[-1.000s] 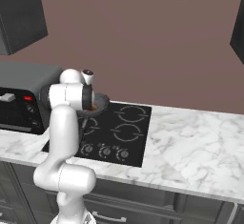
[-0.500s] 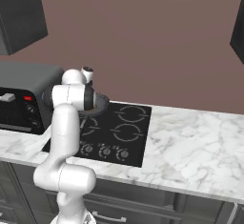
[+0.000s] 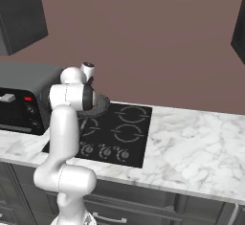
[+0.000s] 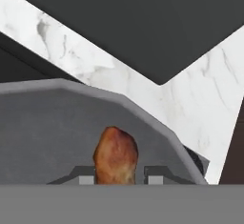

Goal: Take the chicken drumsticks from the pan and place one on each plate on the dining counter.

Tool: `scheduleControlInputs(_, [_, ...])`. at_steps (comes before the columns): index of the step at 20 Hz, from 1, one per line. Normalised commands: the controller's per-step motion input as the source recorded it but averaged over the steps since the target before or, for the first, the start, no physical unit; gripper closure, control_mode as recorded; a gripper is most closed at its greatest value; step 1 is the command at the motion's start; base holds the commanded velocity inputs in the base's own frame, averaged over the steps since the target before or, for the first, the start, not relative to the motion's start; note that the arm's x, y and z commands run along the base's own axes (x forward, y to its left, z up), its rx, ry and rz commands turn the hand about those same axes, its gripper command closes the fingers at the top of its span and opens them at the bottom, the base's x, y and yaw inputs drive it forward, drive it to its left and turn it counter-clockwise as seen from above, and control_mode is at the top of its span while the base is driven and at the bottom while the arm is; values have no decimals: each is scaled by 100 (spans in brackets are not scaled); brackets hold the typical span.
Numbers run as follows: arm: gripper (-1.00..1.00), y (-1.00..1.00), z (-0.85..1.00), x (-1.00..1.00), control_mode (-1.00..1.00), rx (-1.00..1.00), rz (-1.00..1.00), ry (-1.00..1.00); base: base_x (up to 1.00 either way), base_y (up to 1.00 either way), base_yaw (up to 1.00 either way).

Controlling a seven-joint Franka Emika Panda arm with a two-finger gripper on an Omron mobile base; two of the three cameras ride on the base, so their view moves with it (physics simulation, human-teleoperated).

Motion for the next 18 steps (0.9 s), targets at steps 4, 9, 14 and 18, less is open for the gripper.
scheduleControlInputs(4, [100,-7,64,-54,-100,-7,0,0,0,0,0])
scheduleControlInputs(9, [100,-5,24,-90,-100,-8,-7,0,0,0,0])
scheduleControlInputs(14, [100,-23,27,-75,-100,-1,-31,6,0,0,0])
scheduleControlInputs(18, [100,-35,28,-61,-100,-3,-45,3,0,0,0])
